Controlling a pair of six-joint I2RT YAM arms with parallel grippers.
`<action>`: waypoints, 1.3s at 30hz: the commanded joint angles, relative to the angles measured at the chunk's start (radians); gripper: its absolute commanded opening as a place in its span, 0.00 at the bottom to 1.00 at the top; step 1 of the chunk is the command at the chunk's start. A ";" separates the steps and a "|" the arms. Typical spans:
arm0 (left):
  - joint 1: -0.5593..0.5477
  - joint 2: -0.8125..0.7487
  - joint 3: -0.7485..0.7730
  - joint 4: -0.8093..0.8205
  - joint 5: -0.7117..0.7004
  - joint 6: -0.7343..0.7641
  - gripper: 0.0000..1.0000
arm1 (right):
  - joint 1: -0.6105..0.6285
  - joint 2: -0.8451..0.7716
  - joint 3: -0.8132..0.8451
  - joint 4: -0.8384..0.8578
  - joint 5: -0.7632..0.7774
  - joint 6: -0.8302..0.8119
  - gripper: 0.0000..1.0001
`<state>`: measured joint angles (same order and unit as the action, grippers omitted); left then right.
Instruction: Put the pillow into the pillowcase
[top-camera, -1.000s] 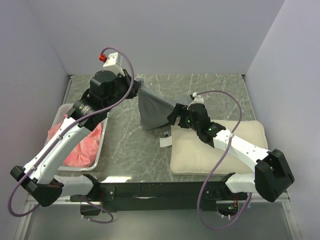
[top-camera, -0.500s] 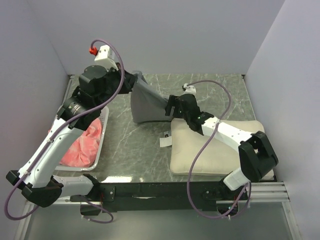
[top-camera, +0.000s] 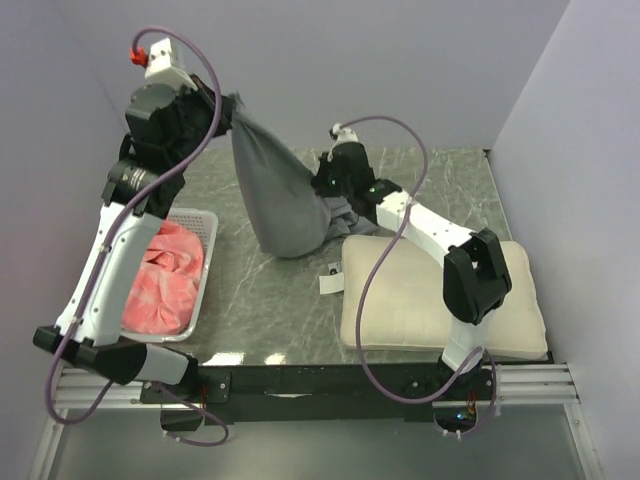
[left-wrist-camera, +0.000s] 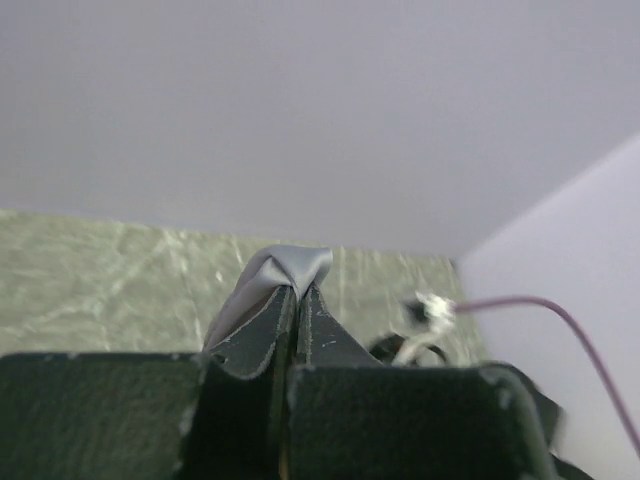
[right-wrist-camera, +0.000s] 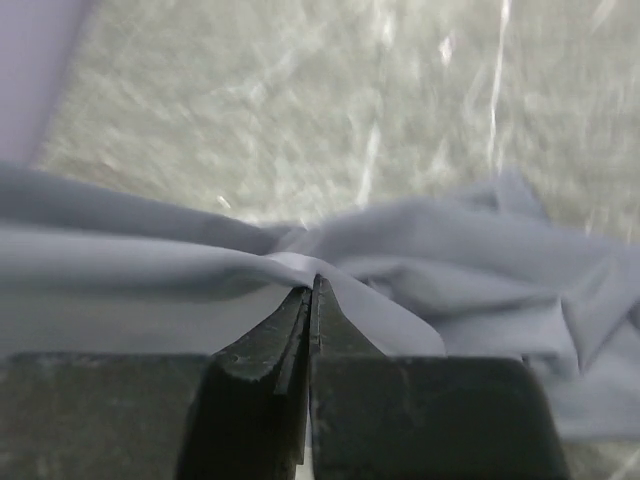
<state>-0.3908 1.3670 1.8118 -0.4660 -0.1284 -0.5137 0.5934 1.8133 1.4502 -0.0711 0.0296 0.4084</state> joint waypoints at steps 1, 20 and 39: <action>0.092 0.081 0.116 0.139 0.055 -0.023 0.01 | -0.046 -0.032 0.212 -0.126 -0.005 -0.013 0.00; 0.188 -0.179 0.049 0.394 0.021 -0.054 0.01 | -0.250 -0.560 0.405 -0.173 0.024 0.066 0.00; 0.188 -0.131 0.081 0.313 0.006 -0.043 0.01 | -0.250 -0.721 0.286 -0.156 0.047 0.038 0.00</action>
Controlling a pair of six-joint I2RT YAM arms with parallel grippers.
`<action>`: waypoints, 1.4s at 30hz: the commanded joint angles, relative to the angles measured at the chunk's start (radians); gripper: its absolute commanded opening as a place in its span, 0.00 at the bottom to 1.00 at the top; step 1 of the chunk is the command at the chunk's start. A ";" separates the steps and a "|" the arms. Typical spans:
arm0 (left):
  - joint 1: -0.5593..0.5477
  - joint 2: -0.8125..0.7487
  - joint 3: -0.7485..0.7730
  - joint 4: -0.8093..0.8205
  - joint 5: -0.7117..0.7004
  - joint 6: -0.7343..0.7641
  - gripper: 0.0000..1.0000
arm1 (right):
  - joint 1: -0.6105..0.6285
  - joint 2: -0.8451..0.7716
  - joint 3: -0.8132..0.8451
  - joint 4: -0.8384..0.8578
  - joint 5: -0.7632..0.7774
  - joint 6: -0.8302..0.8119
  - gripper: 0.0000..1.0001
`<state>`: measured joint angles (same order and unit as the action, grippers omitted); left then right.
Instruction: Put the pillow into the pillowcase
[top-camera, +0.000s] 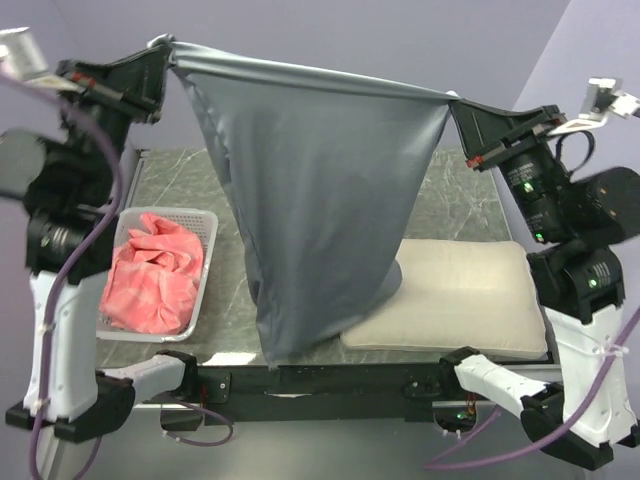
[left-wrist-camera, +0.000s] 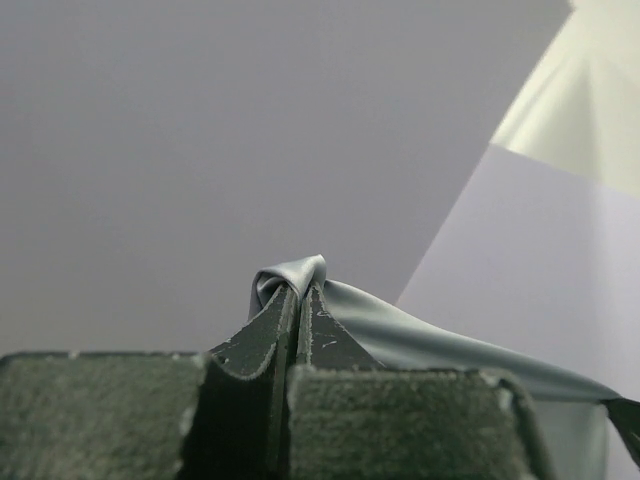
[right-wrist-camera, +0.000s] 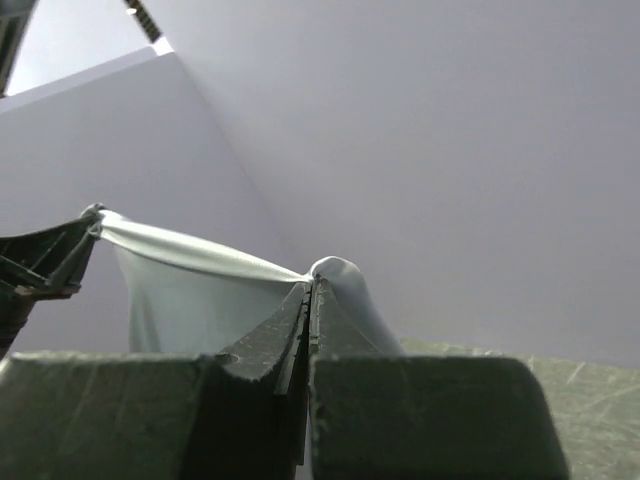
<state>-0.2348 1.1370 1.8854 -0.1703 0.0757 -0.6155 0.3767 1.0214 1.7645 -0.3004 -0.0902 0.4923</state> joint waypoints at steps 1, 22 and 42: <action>0.034 0.128 -0.011 0.028 -0.201 0.060 0.01 | -0.033 0.101 -0.039 0.102 0.171 -0.055 0.00; 0.324 0.916 0.288 -0.026 -0.073 -0.081 0.75 | -0.062 1.019 0.524 0.199 0.201 -0.118 0.68; -0.342 0.213 -0.765 0.038 -0.252 -0.194 0.85 | 0.223 0.019 -0.860 -0.054 0.311 0.067 0.93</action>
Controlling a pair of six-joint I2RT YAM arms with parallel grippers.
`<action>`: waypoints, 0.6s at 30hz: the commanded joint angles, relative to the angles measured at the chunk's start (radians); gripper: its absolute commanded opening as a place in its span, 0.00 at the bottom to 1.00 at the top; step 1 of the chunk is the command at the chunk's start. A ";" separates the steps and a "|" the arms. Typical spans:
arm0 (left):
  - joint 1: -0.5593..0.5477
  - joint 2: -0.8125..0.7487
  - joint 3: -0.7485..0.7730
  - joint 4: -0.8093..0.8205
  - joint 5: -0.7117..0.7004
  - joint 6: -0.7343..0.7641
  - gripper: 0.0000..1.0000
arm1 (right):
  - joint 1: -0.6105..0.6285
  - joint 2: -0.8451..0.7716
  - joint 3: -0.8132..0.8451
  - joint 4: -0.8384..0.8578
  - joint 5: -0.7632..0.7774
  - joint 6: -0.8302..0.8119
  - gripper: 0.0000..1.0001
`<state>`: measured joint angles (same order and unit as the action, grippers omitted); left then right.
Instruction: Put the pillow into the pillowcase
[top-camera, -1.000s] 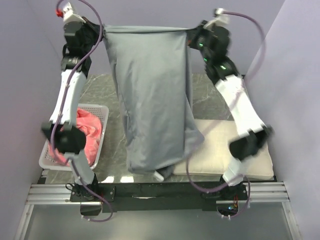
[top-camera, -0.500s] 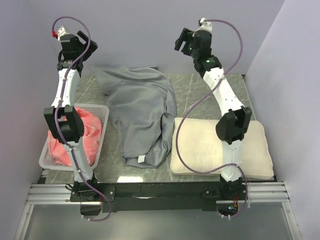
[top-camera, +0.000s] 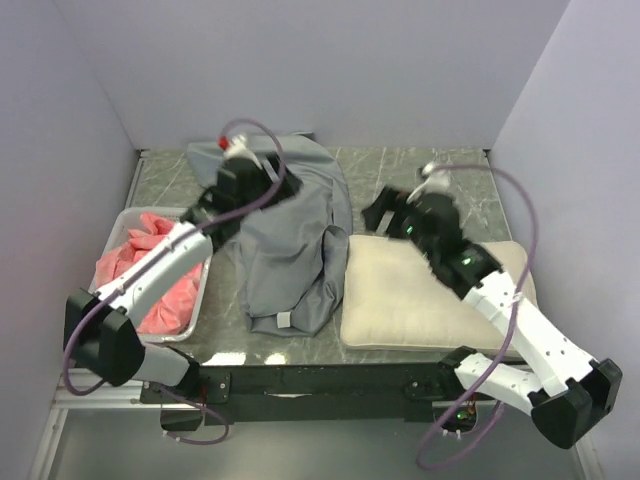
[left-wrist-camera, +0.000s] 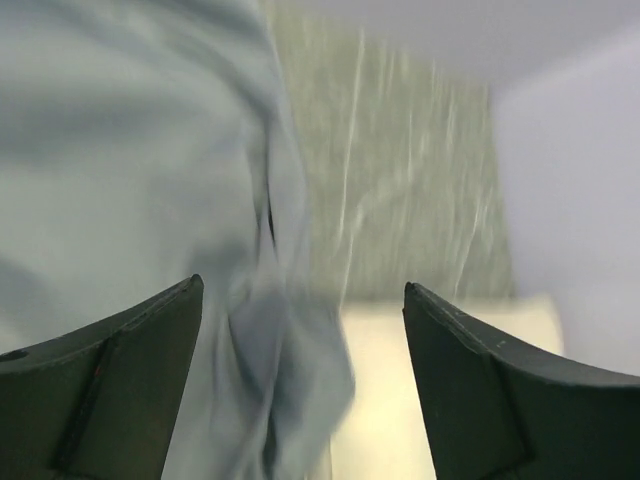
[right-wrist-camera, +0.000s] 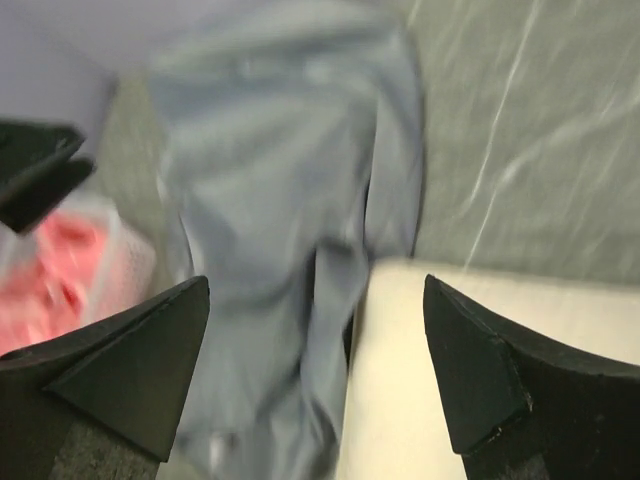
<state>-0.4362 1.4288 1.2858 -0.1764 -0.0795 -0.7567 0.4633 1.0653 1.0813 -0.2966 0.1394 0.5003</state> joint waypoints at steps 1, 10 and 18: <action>-0.226 -0.090 -0.199 0.051 -0.101 -0.055 0.83 | 0.153 -0.042 -0.216 -0.053 0.083 0.073 0.93; -0.642 -0.045 -0.405 0.156 -0.132 -0.136 0.55 | 0.230 -0.088 -0.423 -0.044 0.154 0.175 0.93; -0.736 0.208 -0.300 0.204 -0.140 -0.178 0.34 | 0.230 -0.103 -0.420 -0.084 0.215 0.184 0.96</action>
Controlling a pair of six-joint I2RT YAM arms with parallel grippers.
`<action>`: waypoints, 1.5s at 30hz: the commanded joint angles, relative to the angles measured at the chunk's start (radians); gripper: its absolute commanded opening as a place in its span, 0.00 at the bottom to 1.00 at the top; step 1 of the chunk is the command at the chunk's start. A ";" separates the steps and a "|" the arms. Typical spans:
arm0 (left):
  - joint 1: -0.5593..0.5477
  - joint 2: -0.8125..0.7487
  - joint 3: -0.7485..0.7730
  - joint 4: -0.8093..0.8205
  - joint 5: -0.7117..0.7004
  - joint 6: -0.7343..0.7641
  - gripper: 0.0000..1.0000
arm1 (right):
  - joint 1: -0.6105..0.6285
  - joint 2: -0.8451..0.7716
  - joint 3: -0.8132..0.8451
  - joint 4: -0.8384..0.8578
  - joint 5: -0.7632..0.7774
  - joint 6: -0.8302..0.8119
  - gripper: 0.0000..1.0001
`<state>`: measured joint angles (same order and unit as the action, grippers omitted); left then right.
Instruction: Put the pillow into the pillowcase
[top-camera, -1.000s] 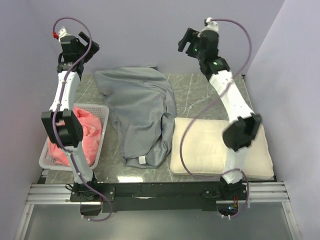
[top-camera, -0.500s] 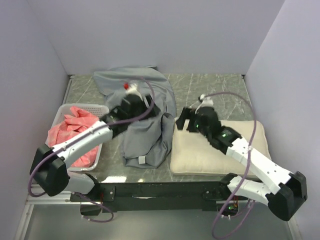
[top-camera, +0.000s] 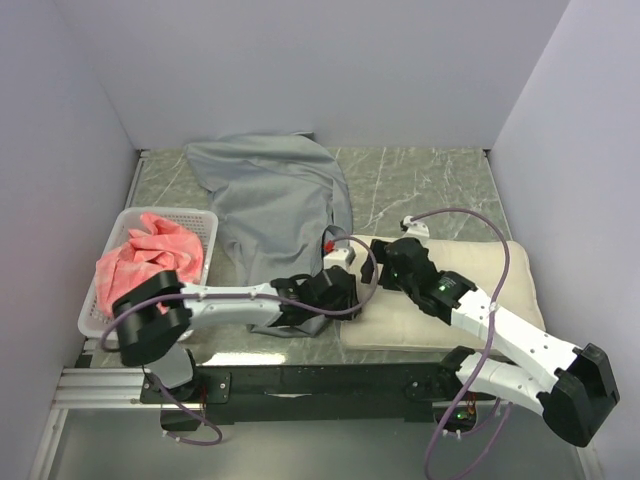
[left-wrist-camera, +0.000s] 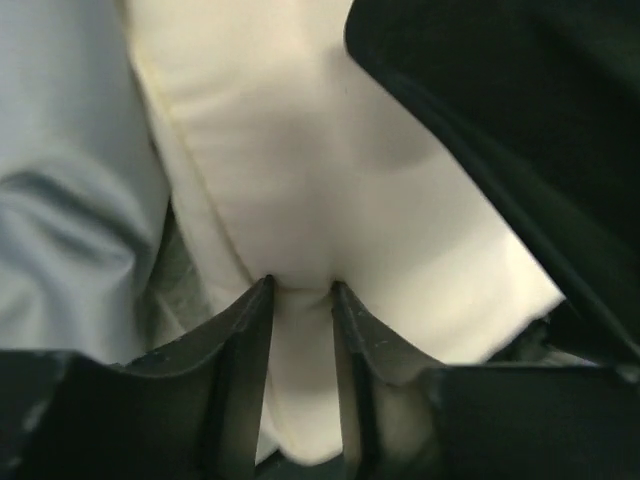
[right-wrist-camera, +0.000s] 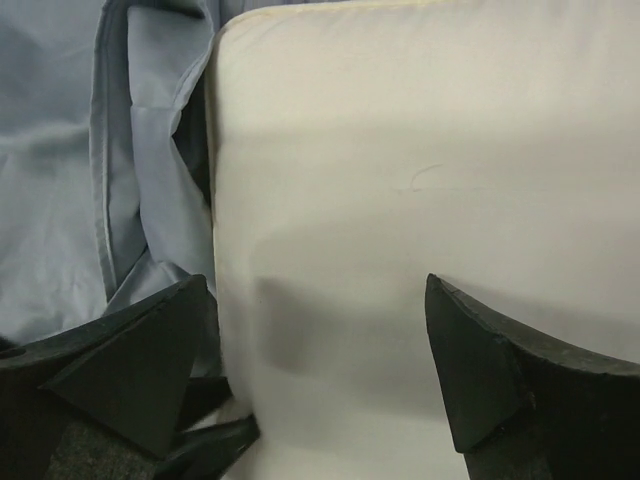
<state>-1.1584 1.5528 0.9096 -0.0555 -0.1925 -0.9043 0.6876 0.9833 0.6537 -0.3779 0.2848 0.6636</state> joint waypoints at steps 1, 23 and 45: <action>-0.012 0.133 0.093 0.085 -0.025 -0.030 0.31 | 0.006 -0.026 0.012 -0.013 0.105 0.024 0.98; 0.112 -0.057 0.199 -0.163 -0.168 0.087 0.65 | -0.095 0.081 0.116 -0.004 0.097 -0.045 1.00; 0.301 0.263 0.376 -0.357 -0.165 0.367 0.51 | -0.097 0.402 0.156 0.007 0.084 -0.151 0.75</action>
<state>-0.9043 1.8061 1.2282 -0.4309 -0.3553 -0.5747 0.5907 1.3399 0.8013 -0.3973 0.4080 0.5308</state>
